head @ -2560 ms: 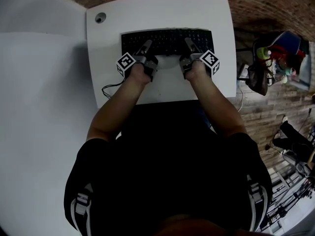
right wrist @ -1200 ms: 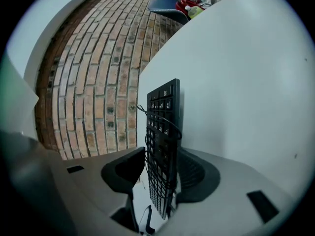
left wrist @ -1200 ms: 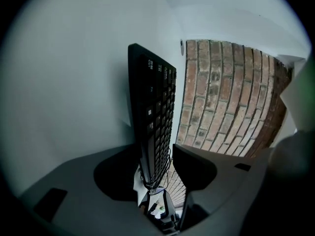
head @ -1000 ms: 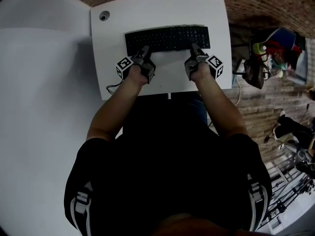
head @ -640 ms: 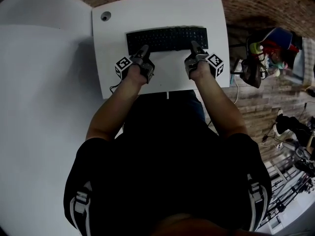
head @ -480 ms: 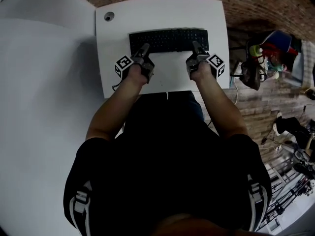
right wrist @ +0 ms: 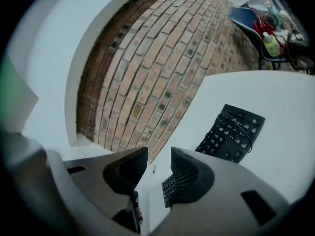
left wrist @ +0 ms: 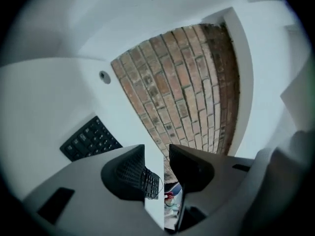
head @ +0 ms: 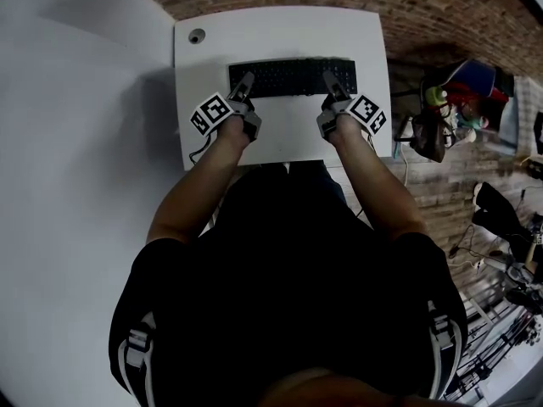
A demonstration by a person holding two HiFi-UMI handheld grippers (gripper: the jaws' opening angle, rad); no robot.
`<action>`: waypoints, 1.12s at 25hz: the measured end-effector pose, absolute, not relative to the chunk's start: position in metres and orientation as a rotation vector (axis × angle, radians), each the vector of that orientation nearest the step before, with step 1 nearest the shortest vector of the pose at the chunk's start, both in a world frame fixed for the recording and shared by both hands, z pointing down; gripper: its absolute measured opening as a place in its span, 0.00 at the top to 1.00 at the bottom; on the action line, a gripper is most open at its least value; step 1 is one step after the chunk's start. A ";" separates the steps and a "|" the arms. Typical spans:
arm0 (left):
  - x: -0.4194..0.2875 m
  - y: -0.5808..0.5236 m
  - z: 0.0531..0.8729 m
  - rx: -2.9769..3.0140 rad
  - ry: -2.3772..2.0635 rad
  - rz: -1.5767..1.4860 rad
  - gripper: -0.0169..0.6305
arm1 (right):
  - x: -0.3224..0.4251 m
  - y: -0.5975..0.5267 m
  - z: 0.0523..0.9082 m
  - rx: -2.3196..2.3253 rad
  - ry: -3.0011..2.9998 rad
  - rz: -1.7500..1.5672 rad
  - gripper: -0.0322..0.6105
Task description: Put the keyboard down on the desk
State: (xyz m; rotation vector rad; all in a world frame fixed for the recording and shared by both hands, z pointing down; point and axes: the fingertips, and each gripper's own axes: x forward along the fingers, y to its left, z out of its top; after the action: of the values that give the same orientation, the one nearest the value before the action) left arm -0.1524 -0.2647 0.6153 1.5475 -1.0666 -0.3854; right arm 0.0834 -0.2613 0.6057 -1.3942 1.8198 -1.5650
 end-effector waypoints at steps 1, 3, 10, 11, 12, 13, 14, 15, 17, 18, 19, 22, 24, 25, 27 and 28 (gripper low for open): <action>-0.154 -0.266 0.606 1.591 -1.088 -0.377 0.72 | 0.082 -0.261 0.600 -1.408 1.876 -1.535 0.68; -0.157 -0.266 0.589 1.679 -1.128 -0.356 0.74 | 0.081 -0.258 0.591 -1.443 1.983 -1.476 0.70; -0.149 -0.265 0.529 2.037 -1.207 -0.227 0.82 | 0.075 -0.255 0.542 -1.502 2.359 -1.160 0.73; -0.145 -0.263 0.521 2.069 -1.198 -0.226 0.84 | 0.072 -0.252 0.535 -1.500 2.418 -1.098 0.74; -0.143 -0.261 0.513 2.095 -1.190 -0.223 0.84 | 0.068 -0.250 0.527 -1.494 2.468 -1.044 0.74; -0.140 -0.259 0.507 2.122 -1.187 -0.215 0.85 | 0.064 -0.247 0.519 -1.490 2.505 -0.999 0.75; -0.139 -0.257 0.500 2.153 -1.188 -0.203 0.86 | 0.061 -0.246 0.513 -1.486 2.531 -0.963 0.75; -0.137 -0.257 0.493 2.186 -1.193 -0.189 0.86 | 0.059 -0.245 0.506 -1.485 2.550 -0.932 0.76; -0.133 -0.256 0.479 2.250 -1.205 -0.163 0.86 | 0.058 -0.245 0.495 -1.489 2.574 -0.884 0.77; -0.131 -0.255 0.472 2.283 -1.211 -0.152 0.87 | 0.059 -0.245 0.491 -1.492 2.582 -0.866 0.78; -0.129 -0.253 0.465 2.316 -1.215 -0.142 0.87 | 0.059 -0.245 0.487 -1.494 2.588 -0.852 0.79; -0.123 -0.248 0.451 2.403 -1.221 -0.108 0.88 | 0.057 -0.245 0.477 -1.496 2.609 -0.805 0.80; -0.121 -0.245 0.444 2.442 -1.224 -0.091 0.88 | 0.056 -0.244 0.470 -1.499 2.626 -0.771 0.81; -0.120 -0.243 0.442 2.451 -1.225 -0.087 0.89 | 0.055 -0.243 0.467 -1.501 2.635 -0.756 0.81; -0.122 -0.241 0.442 2.436 -1.227 -0.083 0.89 | 0.052 -0.241 0.463 -1.503 2.658 -0.728 0.81; -0.122 -0.242 0.443 2.424 -1.228 -0.080 0.89 | 0.051 -0.241 0.462 -1.506 2.673 -0.711 0.81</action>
State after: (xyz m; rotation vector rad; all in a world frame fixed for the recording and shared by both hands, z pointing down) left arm -0.1217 -0.2418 0.4428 2.4244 -1.2276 -0.0804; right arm 0.0511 -0.2411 0.4621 -1.5062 2.6733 -0.7114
